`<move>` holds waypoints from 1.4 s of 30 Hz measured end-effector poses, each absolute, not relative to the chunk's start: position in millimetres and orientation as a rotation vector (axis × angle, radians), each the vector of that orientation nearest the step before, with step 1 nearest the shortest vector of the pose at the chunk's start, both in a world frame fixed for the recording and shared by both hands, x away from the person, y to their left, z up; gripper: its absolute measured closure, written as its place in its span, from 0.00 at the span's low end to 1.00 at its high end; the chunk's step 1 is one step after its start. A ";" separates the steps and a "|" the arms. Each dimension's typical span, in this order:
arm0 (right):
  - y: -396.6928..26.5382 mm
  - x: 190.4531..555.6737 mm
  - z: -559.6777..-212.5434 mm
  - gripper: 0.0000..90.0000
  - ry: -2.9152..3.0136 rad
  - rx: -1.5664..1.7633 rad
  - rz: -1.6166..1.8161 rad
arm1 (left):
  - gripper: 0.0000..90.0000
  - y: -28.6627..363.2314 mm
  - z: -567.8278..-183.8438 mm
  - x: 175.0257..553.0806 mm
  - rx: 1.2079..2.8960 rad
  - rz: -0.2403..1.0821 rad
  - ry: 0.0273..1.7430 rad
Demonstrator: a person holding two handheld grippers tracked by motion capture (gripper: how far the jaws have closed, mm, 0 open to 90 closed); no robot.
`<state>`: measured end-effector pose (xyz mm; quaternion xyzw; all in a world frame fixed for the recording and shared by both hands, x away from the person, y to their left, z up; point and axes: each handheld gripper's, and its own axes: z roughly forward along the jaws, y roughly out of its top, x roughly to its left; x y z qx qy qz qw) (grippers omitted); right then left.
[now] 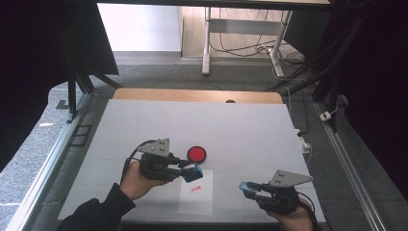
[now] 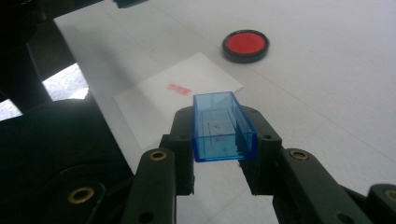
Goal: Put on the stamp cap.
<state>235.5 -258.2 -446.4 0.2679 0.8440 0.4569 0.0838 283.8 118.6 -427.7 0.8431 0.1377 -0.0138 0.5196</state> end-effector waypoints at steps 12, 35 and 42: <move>-234.1 243.8 -450.8 0.76 2.606 0.723 1.433 | 0.78 117.4 -427.6 282.6 2.030 -0.044 0.288; -190.8 261.6 -458.6 0.76 2.713 0.606 1.518 | 0.78 118.0 -429.1 283.0 2.026 -0.061 0.241; -177.6 265.5 -462.0 0.76 2.743 0.543 1.553 | 0.78 117.6 -429.9 282.4 2.018 -0.068 0.204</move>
